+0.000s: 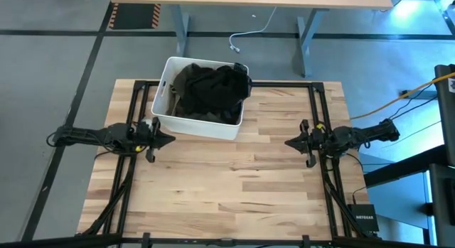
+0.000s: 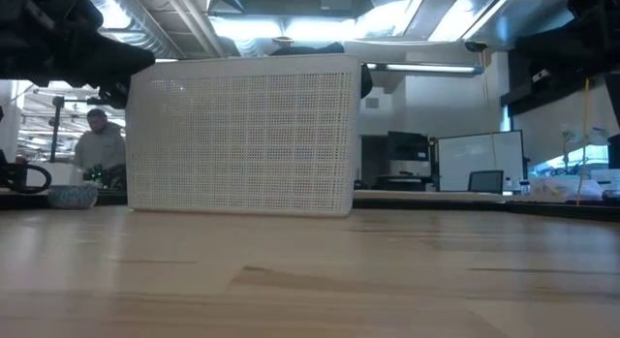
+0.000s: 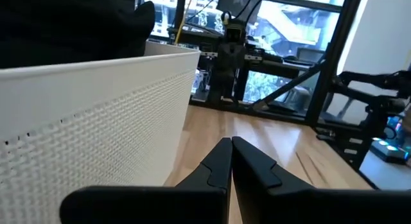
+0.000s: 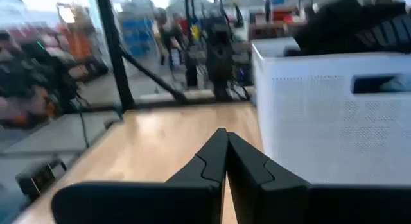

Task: Sort clothes
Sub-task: Return to Home Position

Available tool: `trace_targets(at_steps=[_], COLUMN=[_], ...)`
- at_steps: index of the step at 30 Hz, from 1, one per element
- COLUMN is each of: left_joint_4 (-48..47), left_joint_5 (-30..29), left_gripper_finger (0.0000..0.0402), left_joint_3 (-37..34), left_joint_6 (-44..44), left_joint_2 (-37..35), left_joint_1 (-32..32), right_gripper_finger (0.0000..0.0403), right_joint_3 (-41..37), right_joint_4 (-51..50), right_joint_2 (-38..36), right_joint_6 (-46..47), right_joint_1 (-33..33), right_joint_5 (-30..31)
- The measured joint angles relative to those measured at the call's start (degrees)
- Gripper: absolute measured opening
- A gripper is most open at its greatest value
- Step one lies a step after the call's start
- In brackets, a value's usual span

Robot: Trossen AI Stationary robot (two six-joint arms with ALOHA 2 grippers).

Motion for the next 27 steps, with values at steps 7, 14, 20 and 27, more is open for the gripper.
trace_targets(at_steps=[7,14,20,27], left_joint_4=[0.0,0.0,0.0,0.0], left_joint_5=[0.0,-0.1,-0.2,-0.3], left_gripper_finger=[0.0006,0.0006,0.0006,0.0006], left_joint_3=[0.0,0.0,0.0,0.0], left_joint_6=[-1.1,-0.8,0.4,-2.7], left_joint_2=[-0.2,-0.2,-0.2,-0.1], left_joint_1=[0.3,0.3,0.3,0.3], right_gripper_finger=[0.0021,0.0021,0.0021,0.0021], right_joint_3=[-5.1,-5.1,-5.1,-5.1], right_joint_4=[8.5,9.2,9.1,9.1], right_joint_2=[0.4,0.8,0.9,0.9], right_joint_6=[0.1,-1.3,-1.4,-1.4], right_joint_1=[0.0,0.0,0.0,0.0], right_joint_5=[-2.8,0.5,0.5,0.4])
